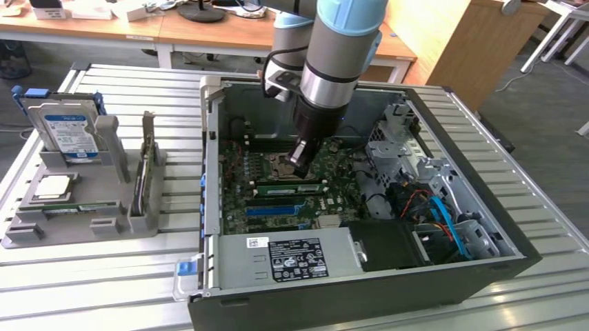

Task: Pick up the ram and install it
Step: 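Press down the ram until it locks into place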

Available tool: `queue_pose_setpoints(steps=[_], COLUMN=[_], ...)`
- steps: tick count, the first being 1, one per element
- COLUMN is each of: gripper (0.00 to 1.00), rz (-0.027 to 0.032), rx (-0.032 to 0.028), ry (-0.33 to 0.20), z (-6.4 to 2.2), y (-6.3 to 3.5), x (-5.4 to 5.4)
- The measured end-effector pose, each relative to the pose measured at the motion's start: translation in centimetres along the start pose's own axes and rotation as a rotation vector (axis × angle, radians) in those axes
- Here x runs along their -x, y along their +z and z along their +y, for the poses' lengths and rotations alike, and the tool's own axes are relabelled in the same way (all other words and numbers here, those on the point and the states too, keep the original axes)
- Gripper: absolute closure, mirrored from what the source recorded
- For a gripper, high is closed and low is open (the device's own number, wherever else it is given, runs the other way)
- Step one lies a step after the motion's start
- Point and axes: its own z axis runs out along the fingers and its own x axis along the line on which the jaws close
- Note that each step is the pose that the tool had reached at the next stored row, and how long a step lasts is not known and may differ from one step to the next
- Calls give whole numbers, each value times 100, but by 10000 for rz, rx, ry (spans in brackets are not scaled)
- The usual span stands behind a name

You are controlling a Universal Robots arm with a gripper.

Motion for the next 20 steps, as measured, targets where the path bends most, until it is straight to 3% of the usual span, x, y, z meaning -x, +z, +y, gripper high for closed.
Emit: queue_pose_setpoints(steps=[20], gripper=[90], rz=[-73], rx=[-60], ry=[3029], z=[0], y=[10], x=[-1])
